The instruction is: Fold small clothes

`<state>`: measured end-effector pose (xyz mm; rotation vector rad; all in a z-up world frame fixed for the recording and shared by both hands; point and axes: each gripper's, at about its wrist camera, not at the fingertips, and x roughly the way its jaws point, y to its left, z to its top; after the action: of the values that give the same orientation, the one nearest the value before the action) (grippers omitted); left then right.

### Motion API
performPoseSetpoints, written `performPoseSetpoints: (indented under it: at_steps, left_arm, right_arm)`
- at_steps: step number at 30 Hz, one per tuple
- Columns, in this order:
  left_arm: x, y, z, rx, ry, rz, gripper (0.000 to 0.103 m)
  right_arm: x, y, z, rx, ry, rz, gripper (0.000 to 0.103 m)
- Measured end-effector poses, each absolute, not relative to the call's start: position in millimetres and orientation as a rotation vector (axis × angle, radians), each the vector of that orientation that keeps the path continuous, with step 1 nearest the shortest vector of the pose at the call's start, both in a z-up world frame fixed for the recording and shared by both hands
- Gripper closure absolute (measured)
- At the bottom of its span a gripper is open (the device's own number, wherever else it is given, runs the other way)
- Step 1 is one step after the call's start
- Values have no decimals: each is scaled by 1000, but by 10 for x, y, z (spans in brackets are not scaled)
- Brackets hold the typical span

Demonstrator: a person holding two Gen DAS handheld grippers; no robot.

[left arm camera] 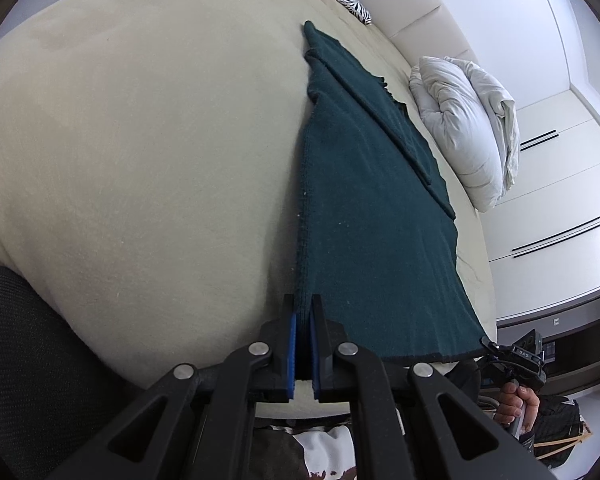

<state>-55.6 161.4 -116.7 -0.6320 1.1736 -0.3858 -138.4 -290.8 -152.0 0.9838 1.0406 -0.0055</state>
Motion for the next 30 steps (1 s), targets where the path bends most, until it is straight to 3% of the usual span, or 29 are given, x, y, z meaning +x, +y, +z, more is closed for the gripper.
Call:
performPoseSetpoints:
  at_steps: [18, 30]
  left_arm:
    - [-434, 1590, -679, -757, 1057, -486, 97]
    - [315, 1575, -252, -914, 920, -564, 97]
  right_arm:
    - [-1317, -2755, -944, 969, 887, 86, 98]
    - [-610, -2834, -442, 998, 724, 141, 98]
